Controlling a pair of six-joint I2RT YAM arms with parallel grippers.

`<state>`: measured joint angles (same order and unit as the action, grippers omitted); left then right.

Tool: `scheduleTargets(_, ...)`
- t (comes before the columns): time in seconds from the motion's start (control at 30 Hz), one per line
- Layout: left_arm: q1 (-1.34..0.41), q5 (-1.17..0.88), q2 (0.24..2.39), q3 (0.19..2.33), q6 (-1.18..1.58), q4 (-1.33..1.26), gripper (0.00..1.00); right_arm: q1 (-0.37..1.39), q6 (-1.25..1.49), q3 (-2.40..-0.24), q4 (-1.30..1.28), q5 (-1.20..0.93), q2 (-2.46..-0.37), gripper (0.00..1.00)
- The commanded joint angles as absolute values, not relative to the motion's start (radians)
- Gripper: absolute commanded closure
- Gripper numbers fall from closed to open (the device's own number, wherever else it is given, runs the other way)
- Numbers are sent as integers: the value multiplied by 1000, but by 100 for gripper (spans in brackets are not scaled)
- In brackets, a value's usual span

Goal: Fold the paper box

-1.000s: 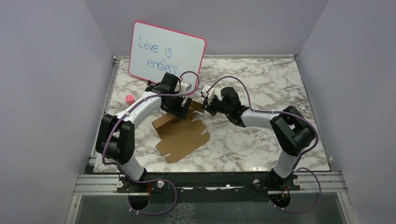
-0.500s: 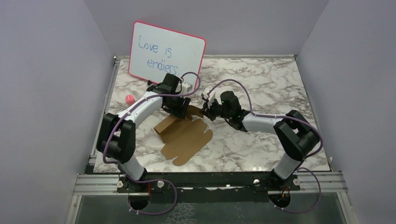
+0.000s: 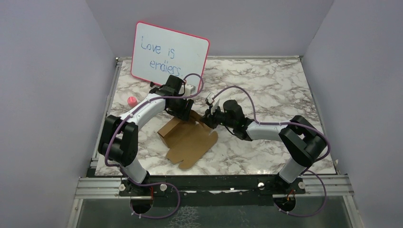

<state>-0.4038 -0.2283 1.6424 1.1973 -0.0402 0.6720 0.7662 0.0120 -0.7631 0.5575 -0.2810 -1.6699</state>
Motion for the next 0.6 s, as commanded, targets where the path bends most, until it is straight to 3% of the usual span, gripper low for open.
scheduleTargets(0.0, -406, -220, 1639, 1173, -43, 641, 43, 773, 19, -755, 614, -327, -1672, 83)
scheduleTargets(0.33, -413, -216, 1626, 1158, -58, 639, 43, 686, -113, -835, 437, -328, -1575, 70)
scheduleTargets(0.57, -414, -217, 1623, 1157, -60, 639, 43, 519, -57, -912, 430, -544, -1595, 66)
